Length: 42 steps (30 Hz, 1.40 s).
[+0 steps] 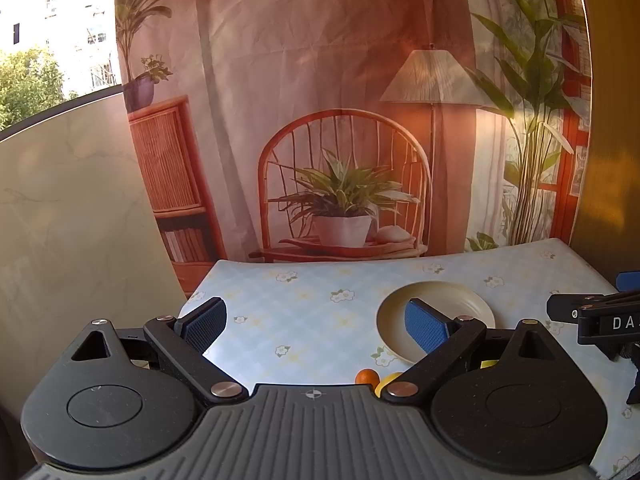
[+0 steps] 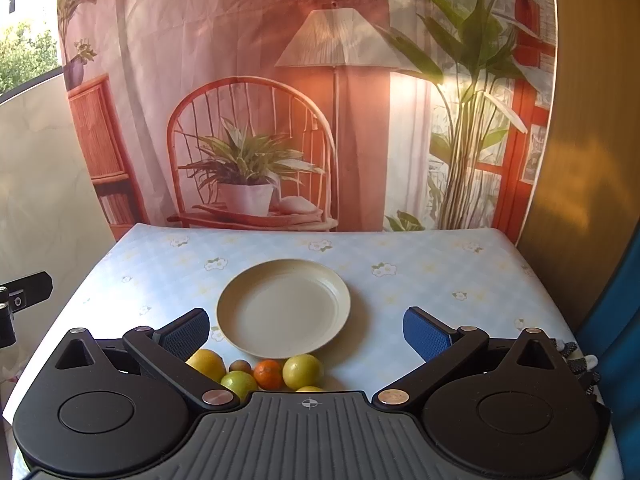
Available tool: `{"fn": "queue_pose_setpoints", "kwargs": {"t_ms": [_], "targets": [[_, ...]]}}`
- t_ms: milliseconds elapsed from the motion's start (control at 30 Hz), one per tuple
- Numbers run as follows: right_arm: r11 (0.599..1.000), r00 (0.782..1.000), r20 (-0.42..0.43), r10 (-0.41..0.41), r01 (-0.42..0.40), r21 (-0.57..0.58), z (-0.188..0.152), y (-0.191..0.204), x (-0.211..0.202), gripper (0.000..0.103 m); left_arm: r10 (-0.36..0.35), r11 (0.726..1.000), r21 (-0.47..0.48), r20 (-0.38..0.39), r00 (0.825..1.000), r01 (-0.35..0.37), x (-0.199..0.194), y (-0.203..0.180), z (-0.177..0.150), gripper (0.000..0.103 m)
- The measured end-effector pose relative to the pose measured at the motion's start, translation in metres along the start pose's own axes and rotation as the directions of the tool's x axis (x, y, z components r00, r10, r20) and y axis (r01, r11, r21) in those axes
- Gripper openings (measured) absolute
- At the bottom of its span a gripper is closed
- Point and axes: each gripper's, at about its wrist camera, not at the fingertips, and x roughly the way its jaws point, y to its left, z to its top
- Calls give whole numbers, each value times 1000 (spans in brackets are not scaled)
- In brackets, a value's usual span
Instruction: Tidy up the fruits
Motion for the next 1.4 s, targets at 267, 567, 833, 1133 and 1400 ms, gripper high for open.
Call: {"fn": "queue_pose_setpoints", "kwargs": {"t_ms": [267, 567, 833, 1133, 1400], "targets": [[1000, 1000, 12, 0, 0, -1, 7, 1, -3, 103, 1, 1000, -4, 10, 1000, -1, -1, 0, -1, 97], [1000, 1000, 18, -4, 4, -3, 8, -1, -4, 103, -6, 1000, -4, 14, 1000, 6, -2, -1, -2, 97], [1000, 1000, 21, -4, 4, -3, 6, -1, -3, 103, -14, 1000, -3, 18, 1000, 14, -3, 0, -2, 97], [1000, 1000, 26, -4, 4, -2, 5, -2, -6, 103, -17, 1000, 1, 21, 1000, 17, -4, 0, -2, 97], [1000, 1000, 27, -5, 5, -3, 5, -2, -6, 103, -22, 1000, -2, 20, 1000, 22, -4, -1, -3, 97]]}}
